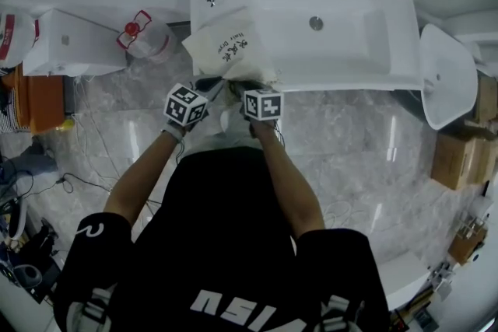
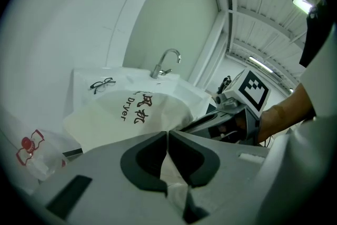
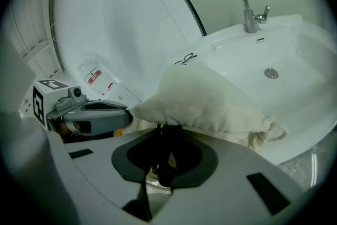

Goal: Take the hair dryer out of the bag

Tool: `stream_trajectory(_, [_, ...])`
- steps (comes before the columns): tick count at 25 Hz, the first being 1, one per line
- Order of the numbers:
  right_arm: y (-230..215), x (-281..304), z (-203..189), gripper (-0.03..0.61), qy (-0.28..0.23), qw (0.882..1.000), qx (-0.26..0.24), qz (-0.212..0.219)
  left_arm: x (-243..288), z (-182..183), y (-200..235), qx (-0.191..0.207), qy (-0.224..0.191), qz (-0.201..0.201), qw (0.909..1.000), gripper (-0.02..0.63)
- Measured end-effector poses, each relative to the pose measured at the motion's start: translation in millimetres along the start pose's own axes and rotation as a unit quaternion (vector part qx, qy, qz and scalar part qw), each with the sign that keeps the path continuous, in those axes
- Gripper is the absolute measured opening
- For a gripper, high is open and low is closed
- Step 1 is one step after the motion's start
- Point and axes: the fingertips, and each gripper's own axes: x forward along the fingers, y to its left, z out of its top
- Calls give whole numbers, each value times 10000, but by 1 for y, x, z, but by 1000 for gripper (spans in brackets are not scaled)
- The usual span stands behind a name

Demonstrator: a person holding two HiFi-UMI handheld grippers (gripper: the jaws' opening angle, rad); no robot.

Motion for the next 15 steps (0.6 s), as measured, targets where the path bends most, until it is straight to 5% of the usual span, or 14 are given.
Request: stream_trajectory(15, [-35, -63, -41, 74, -342, 9989, -286, -127, 21, 1, -5, 47, 100, -59, 9999, 11])
